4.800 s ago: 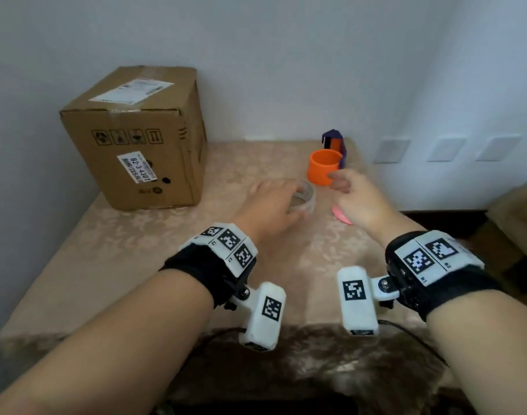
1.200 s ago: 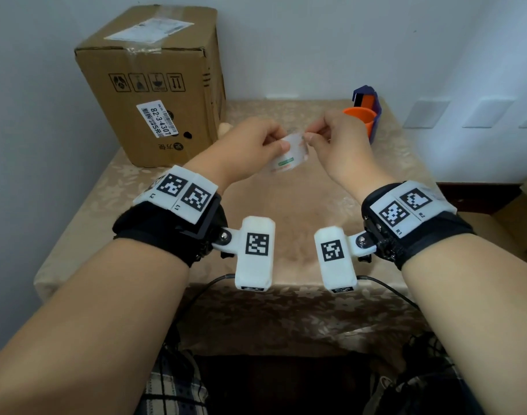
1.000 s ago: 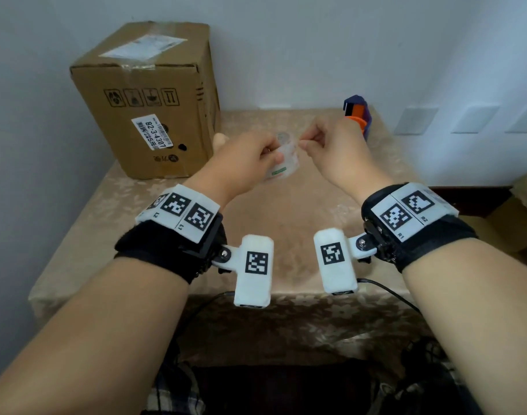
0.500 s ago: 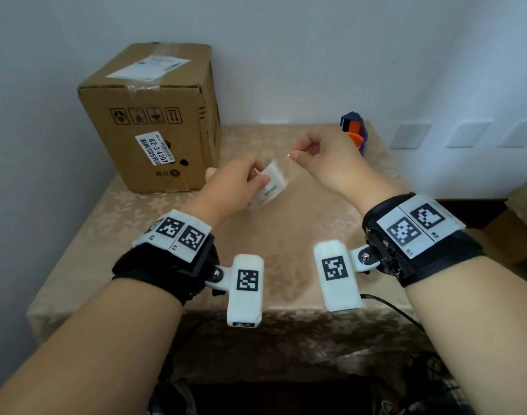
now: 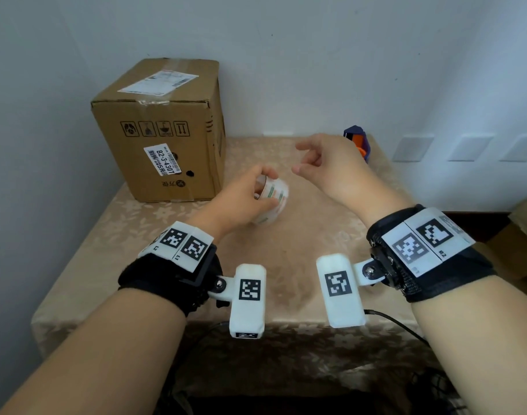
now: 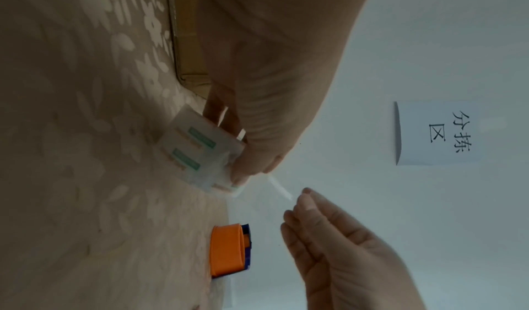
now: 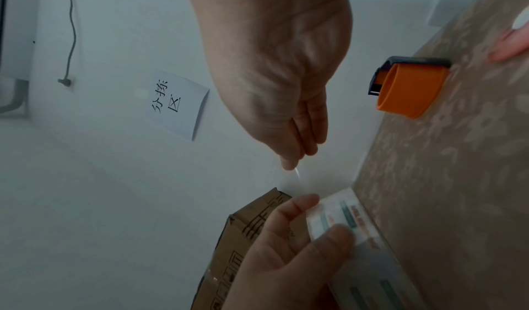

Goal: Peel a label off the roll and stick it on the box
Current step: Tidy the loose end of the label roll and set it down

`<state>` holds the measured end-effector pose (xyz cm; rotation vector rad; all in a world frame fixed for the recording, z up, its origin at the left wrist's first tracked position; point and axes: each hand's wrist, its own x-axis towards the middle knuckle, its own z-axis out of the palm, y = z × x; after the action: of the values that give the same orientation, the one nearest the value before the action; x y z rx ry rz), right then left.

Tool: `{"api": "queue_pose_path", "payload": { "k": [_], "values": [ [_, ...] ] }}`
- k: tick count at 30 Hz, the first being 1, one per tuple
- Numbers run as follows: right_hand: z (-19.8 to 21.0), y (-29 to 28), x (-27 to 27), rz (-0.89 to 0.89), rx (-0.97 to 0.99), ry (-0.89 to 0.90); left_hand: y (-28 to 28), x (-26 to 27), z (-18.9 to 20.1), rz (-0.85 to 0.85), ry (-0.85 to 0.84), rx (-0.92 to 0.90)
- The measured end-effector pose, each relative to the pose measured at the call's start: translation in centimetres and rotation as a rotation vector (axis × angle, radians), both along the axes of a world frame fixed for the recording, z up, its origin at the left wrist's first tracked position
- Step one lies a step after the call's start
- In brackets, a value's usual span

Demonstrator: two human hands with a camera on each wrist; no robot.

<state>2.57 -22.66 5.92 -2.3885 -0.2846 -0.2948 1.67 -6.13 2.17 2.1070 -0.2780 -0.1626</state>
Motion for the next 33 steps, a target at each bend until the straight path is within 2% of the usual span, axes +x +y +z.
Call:
{"api": "queue_pose_path", "payload": {
  "k": [2, 7, 14, 20, 23, 26, 33],
  "values": [
    [0.3, 0.0, -0.2, -0.014, 0.024, 0.0, -0.1, 0.1, 0.1, 0.014, -0.023, 0.02],
    [0.7, 0.7, -1.2, 0.105, 0.001, 0.018, 0.0, 0.6, 0.2, 0.038, -0.069, 0.062],
    [0.5, 0.8, -1.3, 0.113, 0.03, -0.01, -0.1, 0.9, 0.1, 0.042, -0.15, 0.182],
    [-0.4, -0.4, -0.2, -0.036, 0.176, 0.023, 0.9, -0.2, -0.1, -0.154, -0.109, 0.104],
    [-0.3, 0.1, -0.4, 0.002, 0.195, 0.033, 1.0, 0.0, -0.5, -0.127, -0.098, 0.06],
    [0.1, 0.5, -0.7, 0.119, 0.22, 0.006, 1.2, 0.3, -0.7, -0.056, -0.106, 0.01],
    [0.4, 0.7, -0.8, 0.245, -0.066, -0.088, 0.4, 0.7, -0.7, 0.099, -0.117, -0.099]
  ]
}}
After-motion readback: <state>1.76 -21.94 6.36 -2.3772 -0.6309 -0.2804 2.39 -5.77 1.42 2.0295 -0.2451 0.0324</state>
